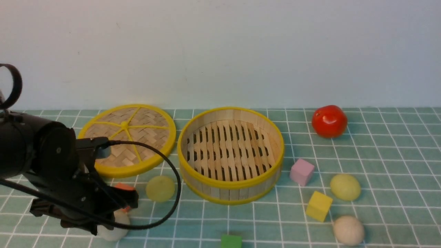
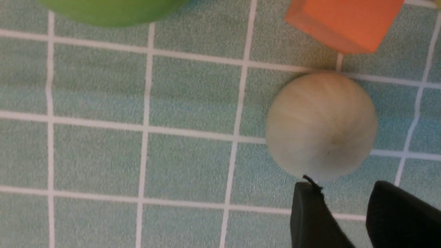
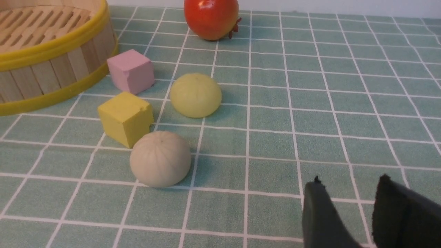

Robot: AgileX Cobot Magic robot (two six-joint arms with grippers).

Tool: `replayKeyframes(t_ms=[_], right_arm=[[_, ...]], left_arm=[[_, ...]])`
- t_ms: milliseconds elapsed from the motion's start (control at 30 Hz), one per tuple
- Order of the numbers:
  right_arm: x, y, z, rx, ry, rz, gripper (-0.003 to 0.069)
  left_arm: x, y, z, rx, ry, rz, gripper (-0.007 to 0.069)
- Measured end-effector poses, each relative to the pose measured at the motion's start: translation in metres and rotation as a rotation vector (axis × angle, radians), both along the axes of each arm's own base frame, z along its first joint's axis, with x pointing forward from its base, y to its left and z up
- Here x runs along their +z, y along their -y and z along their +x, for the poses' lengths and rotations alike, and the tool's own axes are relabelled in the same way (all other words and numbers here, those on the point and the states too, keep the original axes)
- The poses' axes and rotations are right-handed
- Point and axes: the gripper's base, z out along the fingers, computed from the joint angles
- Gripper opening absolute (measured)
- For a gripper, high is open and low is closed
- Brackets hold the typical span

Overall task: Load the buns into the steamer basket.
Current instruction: Use the left arm to grab a steamed stuffed bun

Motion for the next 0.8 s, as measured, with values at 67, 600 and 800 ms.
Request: replayKeyframes(t_ms=[67,600,800], right_arm=[[0.0,0.0,0.0,0.0,0.0,0.0,0.024],[0.0,0.0,0.0,0.0,0.0,0.0,0.024],[0.0,0.0,0.0,0.0,0.0,0.0,0.024]], left_arm=[[0.002,0.002,0.007,-0.014,0.007,0.003,0.0238],[-0.028,0.009,0.033,-0.035,-0.075,0.047,0.0234],[-0.028,0.009,0.033,-0.029,-0.085,0.042,0.0113]])
